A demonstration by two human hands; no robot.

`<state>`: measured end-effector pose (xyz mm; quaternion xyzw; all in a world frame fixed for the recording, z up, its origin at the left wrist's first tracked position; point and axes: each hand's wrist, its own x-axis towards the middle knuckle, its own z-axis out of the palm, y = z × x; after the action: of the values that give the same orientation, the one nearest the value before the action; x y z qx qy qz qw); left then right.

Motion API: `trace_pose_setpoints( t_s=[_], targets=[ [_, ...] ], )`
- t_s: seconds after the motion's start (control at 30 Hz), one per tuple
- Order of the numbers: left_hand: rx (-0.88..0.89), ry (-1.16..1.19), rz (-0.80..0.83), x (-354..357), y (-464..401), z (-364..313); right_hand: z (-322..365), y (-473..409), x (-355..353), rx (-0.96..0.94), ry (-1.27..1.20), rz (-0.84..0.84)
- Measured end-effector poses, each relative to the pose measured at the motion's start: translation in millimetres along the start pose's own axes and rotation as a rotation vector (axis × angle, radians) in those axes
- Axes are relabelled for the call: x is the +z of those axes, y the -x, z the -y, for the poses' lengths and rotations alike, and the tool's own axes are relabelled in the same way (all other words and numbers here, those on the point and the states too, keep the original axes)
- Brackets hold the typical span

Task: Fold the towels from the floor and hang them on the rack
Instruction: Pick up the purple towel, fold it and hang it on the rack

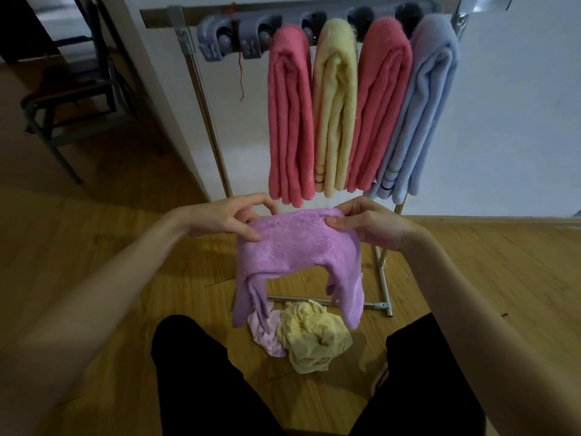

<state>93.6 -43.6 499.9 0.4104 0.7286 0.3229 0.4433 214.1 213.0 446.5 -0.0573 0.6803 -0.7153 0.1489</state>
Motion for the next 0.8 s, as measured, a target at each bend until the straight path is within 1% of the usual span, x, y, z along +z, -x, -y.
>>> trace_pose_setpoints(
  t_s=[0.07, 0.1, 0.17, 0.23, 0.33, 0.4, 0.43, 0.5, 0.57, 0.67, 0.73, 0.8],
  targets=[
    [0.052, 0.076, -0.004, -5, 7, 8, 3, -5, -3, 0.015, 0.078, 0.004],
    [0.086, 0.077, -0.014, -7, 10, 10, 5, -9, -4, 0.014, 0.109, 0.014],
    [0.113, -0.032, -0.037, -11, 15, 9, 15, -15, -4, 0.006, 0.143, 0.07],
    [0.088, -0.175, -0.039, -14, 16, 6, 29, -20, -2, -0.053, 0.214, 0.166],
    [0.05, -0.347, -0.048, -17, 15, 2, 56, -29, 10, -0.075, 0.442, 0.327],
    [0.041, -0.415, -0.147, -19, 15, 1, 69, -39, 20, -0.052, 0.699, 0.422],
    [0.038, -0.459, -0.225, -20, 16, 1, 74, -46, 25, -0.034, 0.842, 0.421],
    [0.061, -0.575, -0.395, -20, 19, 2, 80, -59, 31, -0.031, 1.07, 0.325],
    [0.11, -0.657, -0.558, -18, 23, 4, 86, -71, 36, -0.108, 1.222, 0.152],
    [0.157, -0.708, -0.836, -14, 25, 7, 97, -84, 43, -0.248, 1.279, -0.08],
    [0.147, -0.757, -1.048, -17, 20, 10, 102, -93, 47, -0.337, 1.302, -0.202],
    [0.126, -0.781, -1.222, -26, 14, 12, 103, -103, 51, -0.436, 1.347, -0.31]
  ],
)
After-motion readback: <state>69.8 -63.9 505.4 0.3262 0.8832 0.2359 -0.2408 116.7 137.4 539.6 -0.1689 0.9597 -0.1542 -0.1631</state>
